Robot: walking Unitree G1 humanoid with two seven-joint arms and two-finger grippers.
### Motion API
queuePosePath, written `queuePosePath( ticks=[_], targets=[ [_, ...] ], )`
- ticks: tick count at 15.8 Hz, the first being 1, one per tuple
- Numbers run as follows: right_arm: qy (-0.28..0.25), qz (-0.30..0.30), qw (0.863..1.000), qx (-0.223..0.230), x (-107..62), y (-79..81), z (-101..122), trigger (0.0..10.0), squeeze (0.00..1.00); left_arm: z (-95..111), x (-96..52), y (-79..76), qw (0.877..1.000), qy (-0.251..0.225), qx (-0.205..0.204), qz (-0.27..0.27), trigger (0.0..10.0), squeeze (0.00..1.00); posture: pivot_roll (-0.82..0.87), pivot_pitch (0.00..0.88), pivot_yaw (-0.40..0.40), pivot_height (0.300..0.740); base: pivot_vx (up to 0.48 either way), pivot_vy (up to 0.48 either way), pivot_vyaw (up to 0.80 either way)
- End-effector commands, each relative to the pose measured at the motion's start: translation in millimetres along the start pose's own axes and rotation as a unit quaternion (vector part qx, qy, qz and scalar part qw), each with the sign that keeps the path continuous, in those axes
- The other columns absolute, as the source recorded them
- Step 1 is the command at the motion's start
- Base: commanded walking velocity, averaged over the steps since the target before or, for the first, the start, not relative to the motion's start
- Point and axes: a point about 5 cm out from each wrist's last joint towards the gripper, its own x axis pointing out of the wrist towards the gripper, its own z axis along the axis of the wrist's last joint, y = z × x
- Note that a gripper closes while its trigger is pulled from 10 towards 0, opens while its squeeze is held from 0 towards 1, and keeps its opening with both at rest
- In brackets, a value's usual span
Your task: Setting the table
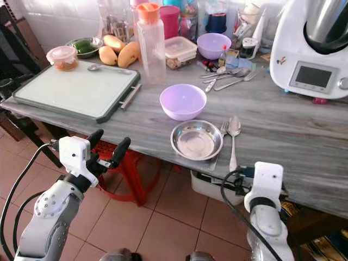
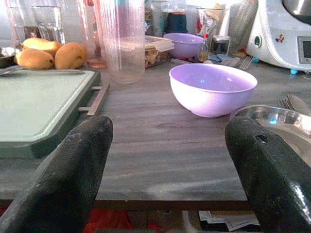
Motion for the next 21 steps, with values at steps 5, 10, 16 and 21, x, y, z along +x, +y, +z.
queuePosePath(
  ticks=[5,10,16,21],
  targets=[
    [-0.038,0.010,0.999,0.028,11.9,3.5,16,10.0,0.00,1,2.7,4.3,1.000,0.001,0.009,0.003,10.0,0.00,-0.01,0.000,0.058,0.740,0.000,0.000,0.00],
    [-0.106,0.097,0.989,0.033,2.0,33.5,39,10.0,0.00,3,4.0,5.3,1.000,-0.005,0.008,0.012,10.0,0.00,-0.01,0.005,0.050,0.740,0.000,0.000,0.00],
    [-0.129,0.118,0.984,-0.017,-18.7,37.3,33,10.0,0.00,4,2.9,3.6,1.000,-0.011,-0.001,0.011,10.0,0.00,-0.02,0.005,0.042,0.740,0.000,0.000,0.00],
    [-0.133,0.287,0.948,-0.030,-35.5,68.7,30,10.0,0.00,5,6.9,2.3,1.000,-0.018,-0.003,0.005,10.0,0.00,-0.02,0.000,0.039,0.740,0.000,0.000,0.00]
  ],
)
